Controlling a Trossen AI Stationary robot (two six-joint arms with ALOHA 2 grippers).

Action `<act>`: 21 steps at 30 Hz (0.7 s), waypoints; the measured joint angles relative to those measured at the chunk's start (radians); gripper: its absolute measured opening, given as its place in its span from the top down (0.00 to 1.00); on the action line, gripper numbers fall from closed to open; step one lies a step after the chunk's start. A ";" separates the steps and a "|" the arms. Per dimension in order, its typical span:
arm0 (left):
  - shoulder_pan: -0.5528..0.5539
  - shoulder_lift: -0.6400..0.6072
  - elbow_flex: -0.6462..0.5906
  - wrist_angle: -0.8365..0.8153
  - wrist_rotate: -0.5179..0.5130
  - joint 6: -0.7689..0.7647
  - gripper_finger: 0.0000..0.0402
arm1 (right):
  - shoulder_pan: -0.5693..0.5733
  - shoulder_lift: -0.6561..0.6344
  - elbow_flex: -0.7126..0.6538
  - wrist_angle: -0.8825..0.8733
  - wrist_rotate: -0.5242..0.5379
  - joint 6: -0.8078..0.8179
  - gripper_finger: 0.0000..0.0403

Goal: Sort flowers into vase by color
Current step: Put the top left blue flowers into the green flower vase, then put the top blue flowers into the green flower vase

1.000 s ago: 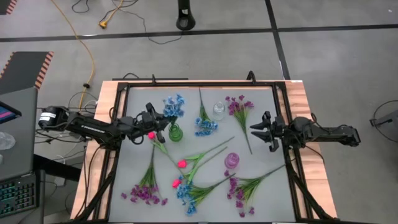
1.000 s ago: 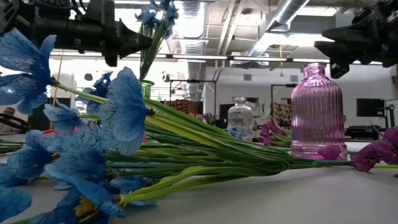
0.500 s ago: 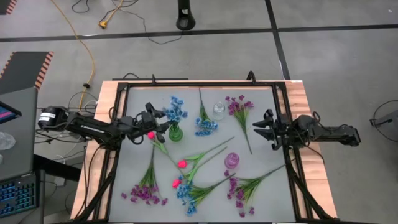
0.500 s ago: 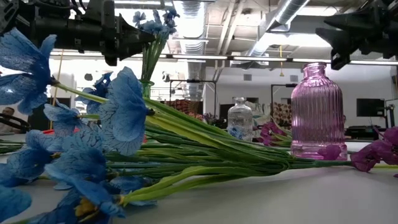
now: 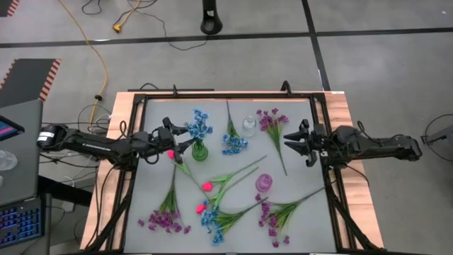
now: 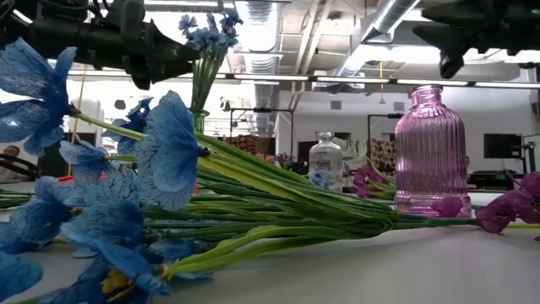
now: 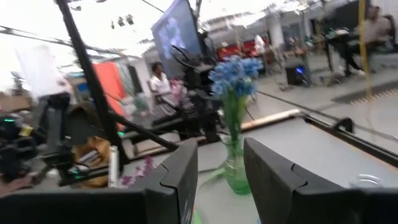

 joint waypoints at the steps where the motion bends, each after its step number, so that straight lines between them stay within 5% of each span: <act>1: 0.000 -0.015 0.000 -0.018 0.007 -0.002 0.47 | 0.000 0.037 0.018 0.000 0.013 0.000 0.61; 16: 0.000 -0.177 0.000 -0.262 0.047 -0.043 0.47 | -0.006 0.565 0.389 -0.138 0.276 0.006 0.61; 21: 0.000 -0.176 0.000 -0.262 0.047 -0.042 0.47 | -0.053 0.681 0.512 -0.211 0.284 0.040 0.61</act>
